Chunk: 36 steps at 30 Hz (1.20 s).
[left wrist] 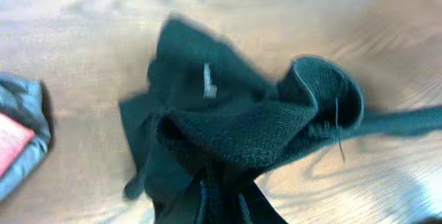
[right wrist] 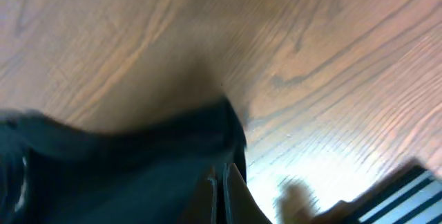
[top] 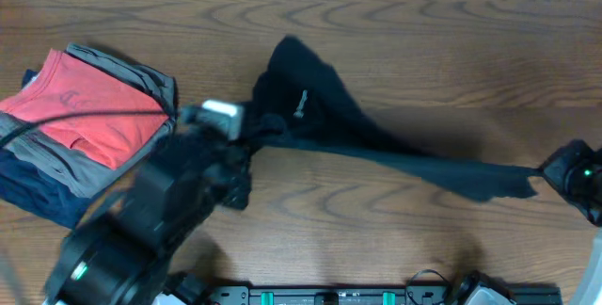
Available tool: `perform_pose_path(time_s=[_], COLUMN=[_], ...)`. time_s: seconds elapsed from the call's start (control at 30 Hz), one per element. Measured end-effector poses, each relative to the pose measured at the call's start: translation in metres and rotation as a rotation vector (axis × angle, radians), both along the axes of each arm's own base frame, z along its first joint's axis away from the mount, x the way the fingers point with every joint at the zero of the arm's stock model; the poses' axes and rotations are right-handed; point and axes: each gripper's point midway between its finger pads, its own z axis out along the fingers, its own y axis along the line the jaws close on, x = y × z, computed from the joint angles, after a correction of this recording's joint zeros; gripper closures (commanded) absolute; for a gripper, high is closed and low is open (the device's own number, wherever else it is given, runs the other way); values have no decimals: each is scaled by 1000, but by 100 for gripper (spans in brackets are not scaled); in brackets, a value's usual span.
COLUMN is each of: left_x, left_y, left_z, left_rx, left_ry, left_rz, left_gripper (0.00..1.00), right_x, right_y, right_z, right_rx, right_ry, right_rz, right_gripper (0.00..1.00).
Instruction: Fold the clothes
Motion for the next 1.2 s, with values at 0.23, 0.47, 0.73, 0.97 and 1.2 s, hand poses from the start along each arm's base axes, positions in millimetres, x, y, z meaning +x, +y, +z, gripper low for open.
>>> perform_pose_path(time_s=[0.23, 0.47, 0.73, 0.97, 1.2], left_x=[-16, 5, 51, 96, 144], left_y=[11, -3, -37, -71, -104], left_z=[20, 2, -75, -137, -166], left_rx=[-53, -8, 144, 194, 151], left_ry=[-73, -8, 235, 336, 273], left_rz=[2, 4, -2, -14, -17], left_gripper=[88, 87, 88, 88, 88], right_x=[-5, 7, 33, 64, 78], right_y=[2, -6, -23, -52, -68], right_z=[13, 2, -45, -113, -169], right_rx=[-23, -8, 66, 76, 116], right_ry=[-27, 13, 141, 208, 293], right_rz=[18, 34, 48, -6, -73], right_gripper=[99, 99, 99, 99, 90])
